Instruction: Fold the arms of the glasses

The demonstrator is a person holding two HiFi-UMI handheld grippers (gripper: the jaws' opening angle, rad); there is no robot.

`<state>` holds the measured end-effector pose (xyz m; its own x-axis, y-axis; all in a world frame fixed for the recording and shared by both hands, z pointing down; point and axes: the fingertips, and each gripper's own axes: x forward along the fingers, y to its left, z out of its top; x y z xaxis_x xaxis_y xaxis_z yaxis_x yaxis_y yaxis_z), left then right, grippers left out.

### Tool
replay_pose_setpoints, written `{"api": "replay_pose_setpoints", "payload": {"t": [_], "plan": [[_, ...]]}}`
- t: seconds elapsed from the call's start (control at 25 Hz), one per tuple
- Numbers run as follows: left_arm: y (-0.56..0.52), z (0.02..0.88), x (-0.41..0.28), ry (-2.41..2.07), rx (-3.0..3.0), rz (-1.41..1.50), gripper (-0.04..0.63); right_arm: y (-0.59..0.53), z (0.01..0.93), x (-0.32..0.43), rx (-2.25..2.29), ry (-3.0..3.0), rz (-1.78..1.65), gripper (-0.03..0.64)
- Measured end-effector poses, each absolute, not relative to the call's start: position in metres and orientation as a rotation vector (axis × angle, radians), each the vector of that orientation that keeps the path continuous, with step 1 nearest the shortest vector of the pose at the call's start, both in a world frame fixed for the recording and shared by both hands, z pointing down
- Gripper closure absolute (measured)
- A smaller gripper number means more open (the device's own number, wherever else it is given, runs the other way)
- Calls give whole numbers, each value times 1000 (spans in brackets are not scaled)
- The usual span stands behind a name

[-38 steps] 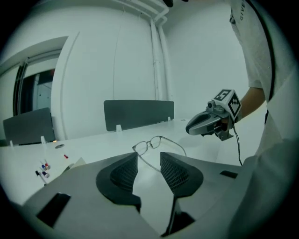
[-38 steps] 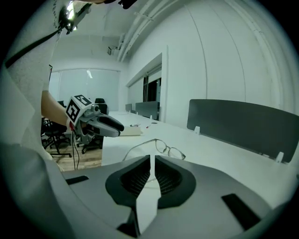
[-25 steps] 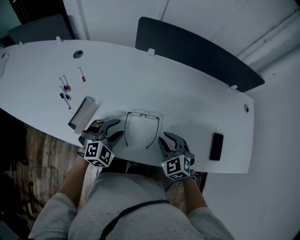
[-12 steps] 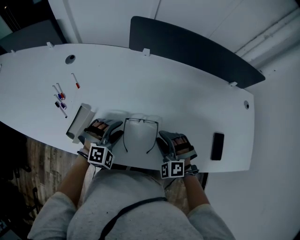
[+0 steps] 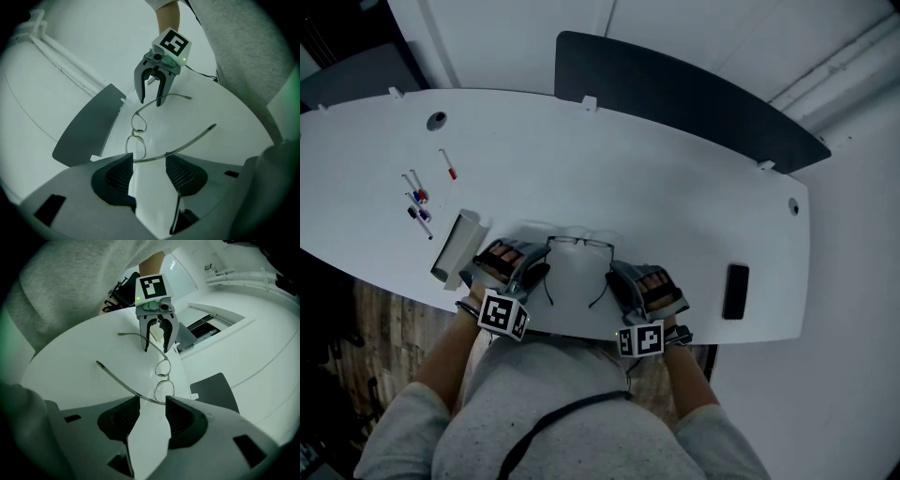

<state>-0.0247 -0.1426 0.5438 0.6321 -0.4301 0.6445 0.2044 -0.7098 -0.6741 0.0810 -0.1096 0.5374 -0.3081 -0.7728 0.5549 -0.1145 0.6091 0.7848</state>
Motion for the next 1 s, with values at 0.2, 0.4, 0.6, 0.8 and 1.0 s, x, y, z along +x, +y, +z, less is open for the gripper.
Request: {"api": "replay_pose_setpoints", "payload": {"t": [0.2,0.4,0.6,0.8,1.0], "plan": [[-145,540,-25,203,-2133,-1069,376,-111,533,79,736,-1807,-800,478],[-151,531,-25,261,-2183,-1035,399,-112,525,77,777,-1846,-791,530],[-156,518,-26,346,-2222,-985,482,-116,515,76,838,-1910,-731,560],[-159,508,-31,428,-2314,-955,554,-121,502,77,968,-2068,-501,580],[-152,510,-33,446,-2394,-954,555,-124,496,77,1041,-2161,-346,580]]}}
